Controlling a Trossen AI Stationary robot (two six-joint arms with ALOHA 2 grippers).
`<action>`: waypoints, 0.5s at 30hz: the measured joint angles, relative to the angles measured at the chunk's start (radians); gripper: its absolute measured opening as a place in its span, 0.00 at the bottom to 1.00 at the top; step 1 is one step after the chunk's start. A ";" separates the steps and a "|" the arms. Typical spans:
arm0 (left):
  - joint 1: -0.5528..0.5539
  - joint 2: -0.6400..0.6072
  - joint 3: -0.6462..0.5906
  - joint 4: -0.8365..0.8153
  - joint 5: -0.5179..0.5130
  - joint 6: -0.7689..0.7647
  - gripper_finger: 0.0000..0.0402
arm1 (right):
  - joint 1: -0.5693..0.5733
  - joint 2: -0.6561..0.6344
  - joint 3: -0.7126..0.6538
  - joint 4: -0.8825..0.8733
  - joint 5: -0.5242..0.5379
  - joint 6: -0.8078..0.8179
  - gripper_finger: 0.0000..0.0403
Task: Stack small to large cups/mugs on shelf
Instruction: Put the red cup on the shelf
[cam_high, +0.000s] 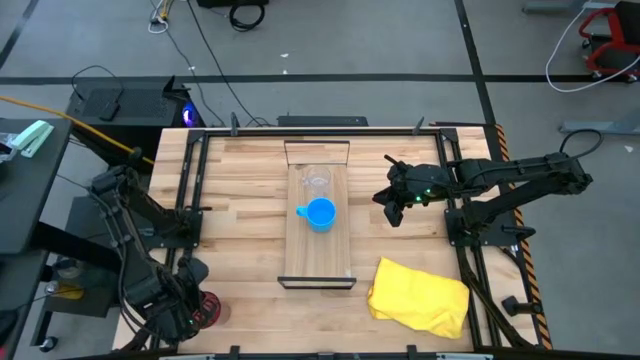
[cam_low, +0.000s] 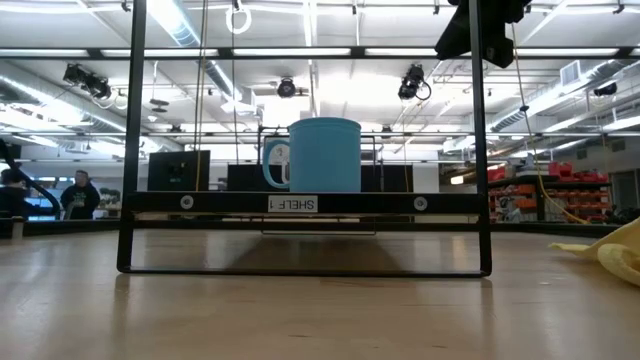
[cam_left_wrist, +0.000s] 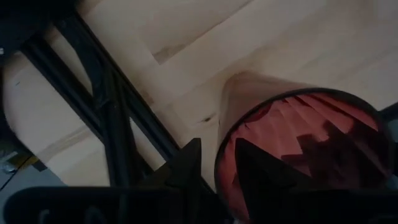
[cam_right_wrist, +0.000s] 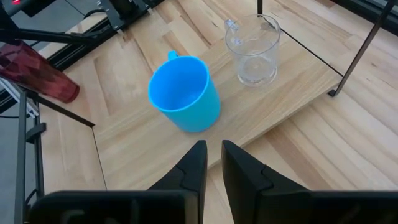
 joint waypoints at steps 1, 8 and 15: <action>0.000 0.000 -0.019 0.023 0.002 -0.001 0.27 | 0.000 0.000 0.000 0.000 0.000 0.000 0.14; 0.000 0.001 -0.093 0.094 0.051 -0.033 0.26 | 0.007 0.000 0.000 0.000 0.000 0.000 0.14; 0.008 0.001 -0.093 0.094 0.040 -0.028 0.17 | 0.007 0.000 0.000 0.000 0.000 0.000 0.14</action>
